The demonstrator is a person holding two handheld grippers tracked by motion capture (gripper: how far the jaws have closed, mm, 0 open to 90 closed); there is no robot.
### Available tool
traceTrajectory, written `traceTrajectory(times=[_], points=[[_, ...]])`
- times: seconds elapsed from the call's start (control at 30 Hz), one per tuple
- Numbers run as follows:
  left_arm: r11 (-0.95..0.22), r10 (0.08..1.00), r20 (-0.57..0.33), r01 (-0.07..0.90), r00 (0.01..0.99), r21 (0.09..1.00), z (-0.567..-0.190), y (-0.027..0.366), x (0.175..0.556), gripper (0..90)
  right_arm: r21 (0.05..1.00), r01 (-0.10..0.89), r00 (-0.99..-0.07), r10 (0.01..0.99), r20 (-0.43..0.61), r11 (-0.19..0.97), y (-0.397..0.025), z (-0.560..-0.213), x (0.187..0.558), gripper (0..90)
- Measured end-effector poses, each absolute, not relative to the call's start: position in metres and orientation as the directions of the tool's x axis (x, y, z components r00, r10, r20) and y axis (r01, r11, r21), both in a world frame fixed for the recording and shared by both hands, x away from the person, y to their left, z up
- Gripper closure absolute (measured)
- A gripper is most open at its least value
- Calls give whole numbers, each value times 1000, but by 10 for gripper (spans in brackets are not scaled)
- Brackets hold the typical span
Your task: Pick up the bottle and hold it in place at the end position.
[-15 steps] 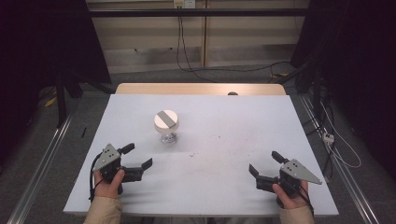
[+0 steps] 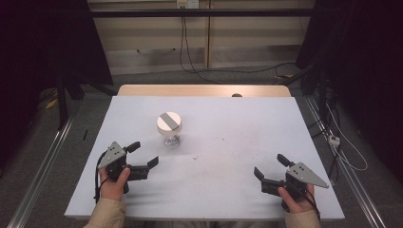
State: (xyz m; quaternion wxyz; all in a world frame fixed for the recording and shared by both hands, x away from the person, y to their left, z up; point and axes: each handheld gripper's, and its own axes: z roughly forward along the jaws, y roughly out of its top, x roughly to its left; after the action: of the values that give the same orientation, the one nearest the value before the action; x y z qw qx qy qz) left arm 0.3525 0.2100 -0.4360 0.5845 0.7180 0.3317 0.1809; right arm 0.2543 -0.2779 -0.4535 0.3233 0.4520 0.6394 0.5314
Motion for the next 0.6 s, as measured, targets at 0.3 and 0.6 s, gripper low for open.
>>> traceTrajectory(times=[0.3,0.6], points=[[-93,708,-145,295,691,951,-436,198,364,42,974,228,-356,932,73,11,-283,-453,255,25],[-145,724,-110,306,681,941,-441,195,376,43,976,216,-367,928,68,15,-280,-451,259,27]])
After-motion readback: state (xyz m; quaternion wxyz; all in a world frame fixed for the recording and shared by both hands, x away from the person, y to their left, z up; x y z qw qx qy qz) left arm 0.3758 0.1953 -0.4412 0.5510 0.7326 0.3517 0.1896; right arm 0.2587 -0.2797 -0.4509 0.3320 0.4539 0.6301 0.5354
